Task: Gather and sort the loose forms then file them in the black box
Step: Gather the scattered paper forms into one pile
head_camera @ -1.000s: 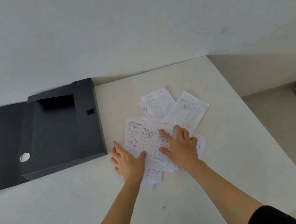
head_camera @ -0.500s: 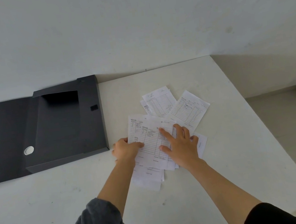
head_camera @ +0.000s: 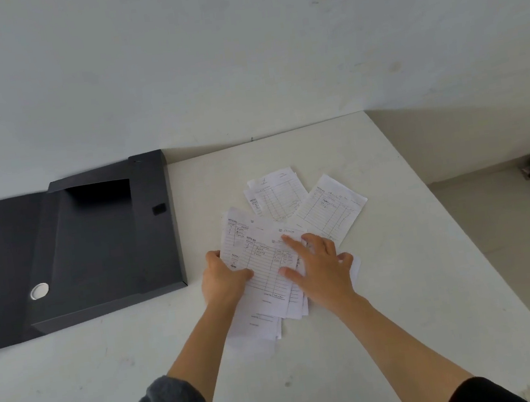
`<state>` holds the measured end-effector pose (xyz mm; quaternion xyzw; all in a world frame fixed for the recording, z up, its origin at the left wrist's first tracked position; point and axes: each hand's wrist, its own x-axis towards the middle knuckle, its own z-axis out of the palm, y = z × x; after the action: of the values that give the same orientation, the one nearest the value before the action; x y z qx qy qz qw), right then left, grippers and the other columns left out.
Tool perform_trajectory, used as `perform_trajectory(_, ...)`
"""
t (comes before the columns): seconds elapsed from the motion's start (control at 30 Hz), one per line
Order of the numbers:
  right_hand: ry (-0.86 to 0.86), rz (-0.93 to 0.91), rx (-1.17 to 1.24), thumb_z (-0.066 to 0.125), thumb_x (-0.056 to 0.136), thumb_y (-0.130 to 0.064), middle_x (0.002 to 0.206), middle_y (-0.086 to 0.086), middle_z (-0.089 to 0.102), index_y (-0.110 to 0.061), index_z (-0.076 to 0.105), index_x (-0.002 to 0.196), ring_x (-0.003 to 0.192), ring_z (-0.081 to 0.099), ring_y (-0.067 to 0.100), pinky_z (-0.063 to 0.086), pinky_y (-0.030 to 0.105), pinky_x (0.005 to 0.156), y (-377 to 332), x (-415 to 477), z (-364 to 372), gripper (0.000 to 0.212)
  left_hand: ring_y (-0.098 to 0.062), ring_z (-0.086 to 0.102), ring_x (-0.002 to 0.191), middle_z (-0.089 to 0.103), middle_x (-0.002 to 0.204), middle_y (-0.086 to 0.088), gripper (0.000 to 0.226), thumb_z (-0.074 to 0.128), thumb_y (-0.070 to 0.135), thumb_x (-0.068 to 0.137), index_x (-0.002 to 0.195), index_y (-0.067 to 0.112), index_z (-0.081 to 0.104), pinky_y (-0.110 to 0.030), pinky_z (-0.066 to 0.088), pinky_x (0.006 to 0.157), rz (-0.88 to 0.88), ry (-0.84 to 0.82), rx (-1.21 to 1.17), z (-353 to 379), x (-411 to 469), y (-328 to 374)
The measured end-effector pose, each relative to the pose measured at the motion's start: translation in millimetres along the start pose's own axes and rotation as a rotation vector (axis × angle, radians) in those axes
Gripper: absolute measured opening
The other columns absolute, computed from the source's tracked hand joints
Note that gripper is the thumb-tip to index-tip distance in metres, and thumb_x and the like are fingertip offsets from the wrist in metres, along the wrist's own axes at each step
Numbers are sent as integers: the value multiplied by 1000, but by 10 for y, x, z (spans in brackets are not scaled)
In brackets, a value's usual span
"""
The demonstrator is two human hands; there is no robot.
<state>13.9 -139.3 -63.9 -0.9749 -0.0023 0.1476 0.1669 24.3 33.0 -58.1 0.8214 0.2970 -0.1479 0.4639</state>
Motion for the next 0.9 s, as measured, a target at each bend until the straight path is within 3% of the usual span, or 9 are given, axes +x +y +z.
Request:
perform_trajectory(0.07, 187, 115, 128, 45, 91, -51, 152, -1, 26, -41, 30, 142, 140, 20, 21, 21, 48, 107, 72, 66, -55, 54, -29, 65, 90, 59, 103, -3, 51, 75, 13, 76, 115, 14, 43, -41, 57, 74, 10, 1, -15, -46, 65, -3)
perform_trajectory(0.13, 306, 279, 179, 45, 93, -46, 155, 8, 20, -32, 28, 145, 143, 15, 26, 17, 51, 111, 187, 185, -113, 57, -29, 64, 92, 60, 104, -4, 47, 74, 12, 76, 115, 12, 47, -40, 55, 73, 20, 7, -63, -85, 132, -8)
perform_trajectory(0.2, 244, 379, 160, 41, 95, -46, 159, 14, 8, -28, 18, 149, 147, 3, 30, 10, 55, 115, 313, 336, -168, 62, -29, 64, 92, 62, 104, -4, 44, 75, 11, 76, 112, 13, 50, -40, 55, 73, 29, -2, -114, -107, 209, -9)
perform_trajectory(0.3, 20, 366, 80, 36, 96, -48, 161, 8, -7, -32, 7, 151, 148, -11, 29, -1, 62, 114, 434, 515, -204, 63, -26, 63, 89, 63, 102, -3, 40, 74, 8, 77, 111, 11, 52, -37, 54, 72, 38, -42, -183, -114, 296, 42)
perform_trajectory(0.57, -97, 204, 134, 49, 92, -32, 161, -4, -8, -41, 20, 146, 148, -15, 25, -7, 57, 115, 437, 612, -272, 62, -21, 64, 80, 65, 97, -2, 33, 72, 7, 79, 106, 13, 54, -27, 51, 58, 45, -136, -288, -101, 455, 196)
perform_trajectory(0.67, 60, 259, 277, 49, 92, -21, 161, 3, 1, -34, 28, 144, 149, -1, 23, -1, 52, 119, 430, 593, -259, 58, -22, 64, 81, 63, 95, 0, 34, 73, 7, 79, 104, 16, 52, -28, 51, 59, 78, -125, -259, -61, 459, 229)
perform_trajectory(0.77, 218, 328, 406, 47, 92, -20, 156, 3, 24, -30, 26, 144, 146, 11, 26, 14, 48, 118, 365, 579, -270, 56, -26, 66, 86, 63, 96, 1, 35, 73, 9, 78, 104, 18, 51, -33, 54, 65, 96, -116, -234, -9, 450, 263)
perform_trajectory(0.9, 208, 349, 525, 45, 92, -16, 144, 4, 43, -26, 25, 140, 137, 29, 24, 20, 48, 114, 227, 641, -307, 53, -25, 66, 89, 65, 98, 0, 36, 75, 11, 76, 104, 18, 54, -38, 56, 75, 106, -109, -244, 75, 439, 310)
